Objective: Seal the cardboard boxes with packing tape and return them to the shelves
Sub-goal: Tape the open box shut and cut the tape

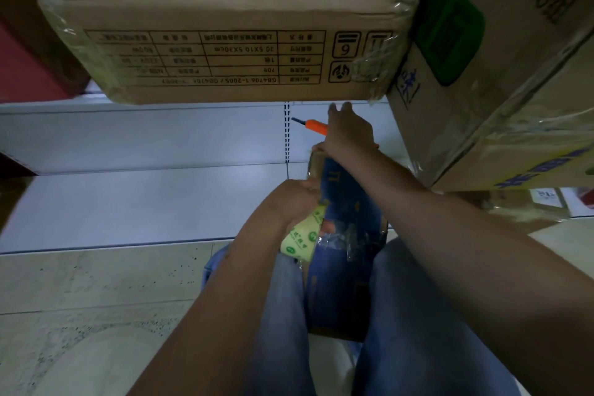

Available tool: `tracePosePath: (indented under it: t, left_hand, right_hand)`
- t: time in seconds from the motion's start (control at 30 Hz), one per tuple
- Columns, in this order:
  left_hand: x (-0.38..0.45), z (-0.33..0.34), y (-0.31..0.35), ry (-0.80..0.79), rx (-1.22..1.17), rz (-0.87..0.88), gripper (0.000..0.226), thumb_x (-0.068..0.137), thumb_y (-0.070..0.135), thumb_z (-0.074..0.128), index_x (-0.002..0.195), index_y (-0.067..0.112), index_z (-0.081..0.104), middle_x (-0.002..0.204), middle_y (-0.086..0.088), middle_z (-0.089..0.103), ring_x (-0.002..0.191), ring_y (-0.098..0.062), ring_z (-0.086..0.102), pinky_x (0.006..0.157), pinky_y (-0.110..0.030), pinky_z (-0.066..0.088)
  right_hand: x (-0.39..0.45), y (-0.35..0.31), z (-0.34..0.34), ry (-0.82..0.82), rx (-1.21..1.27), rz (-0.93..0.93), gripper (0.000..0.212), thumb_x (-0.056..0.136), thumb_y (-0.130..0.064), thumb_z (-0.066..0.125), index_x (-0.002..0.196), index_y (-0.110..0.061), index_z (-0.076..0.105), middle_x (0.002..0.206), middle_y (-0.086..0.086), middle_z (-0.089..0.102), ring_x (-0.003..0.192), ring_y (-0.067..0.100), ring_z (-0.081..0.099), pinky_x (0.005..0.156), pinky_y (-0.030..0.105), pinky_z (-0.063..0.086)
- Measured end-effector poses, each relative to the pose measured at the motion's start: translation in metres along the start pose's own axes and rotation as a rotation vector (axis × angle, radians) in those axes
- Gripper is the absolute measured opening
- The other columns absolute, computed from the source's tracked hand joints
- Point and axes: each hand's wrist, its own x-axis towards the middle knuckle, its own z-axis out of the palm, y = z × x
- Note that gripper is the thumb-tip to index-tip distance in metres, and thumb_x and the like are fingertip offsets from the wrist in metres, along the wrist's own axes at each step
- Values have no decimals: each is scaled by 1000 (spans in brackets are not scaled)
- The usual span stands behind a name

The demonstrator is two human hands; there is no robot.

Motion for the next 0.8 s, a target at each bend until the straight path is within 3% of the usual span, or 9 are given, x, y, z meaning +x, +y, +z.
tracePosePath:
  t: [0.03,0.13,0.23,0.33,0.43,0.53,0.67,0.8]
  left_hand:
    - [2,-1,-3,9,-16,7,24,104,8,46,86,20,57,96,-17,64,52,-25,67,44,-28,55]
    - [3,-1,-7,19,-57,25,17,105,16,47,102,14,63,93,-18,64,51,-25,68,41,-26,52]
    - [5,-1,-10,24,-92,41,31,104,23,51,130,6,57,104,-20,69,53,-24,69,42,-22,48]
    - [4,-3,-14,96,-155,51,60,102,25,54,154,8,28,89,-16,70,53,-22,69,45,-25,49]
    - [-1,-2,-12,133,-124,122,65,103,34,52,157,13,22,73,-11,72,52,-18,68,50,-27,54]
    - [-17,-3,-17,121,-11,152,69,101,37,55,157,14,22,77,-10,71,49,-12,66,47,-22,53]
    - [-45,-12,-42,106,54,94,75,99,39,57,158,11,20,65,-8,72,52,-16,68,55,-24,54]
    - [-70,-21,-76,149,45,46,62,101,29,56,154,9,30,63,2,65,40,-4,60,40,-15,44]
  right_hand:
    - [-8,1,-2,105,25,-45,69,88,-41,73,142,-9,44,142,13,48,122,30,55,89,37,46]
    - [-36,-2,6,327,123,-286,30,93,-37,65,117,-18,64,113,5,63,101,25,61,77,34,44]
    - [-57,3,34,194,79,-402,21,94,-38,60,101,-20,67,102,2,65,91,24,60,68,32,42]
    - [-54,16,47,213,119,-335,15,95,-25,58,106,-16,65,110,3,65,96,26,56,67,34,43]
    - [-44,21,45,253,130,-341,13,96,-23,57,103,-13,62,107,7,64,97,30,56,66,37,41]
    - [-27,21,46,256,108,-352,14,96,-24,55,101,-13,60,104,8,65,95,29,56,65,35,35]
    - [-1,17,41,238,49,-299,22,97,-28,57,114,-14,59,110,9,65,102,32,57,76,41,48]
    - [15,5,41,226,-23,-281,21,100,-26,55,115,-11,57,109,14,63,102,35,58,78,42,49]
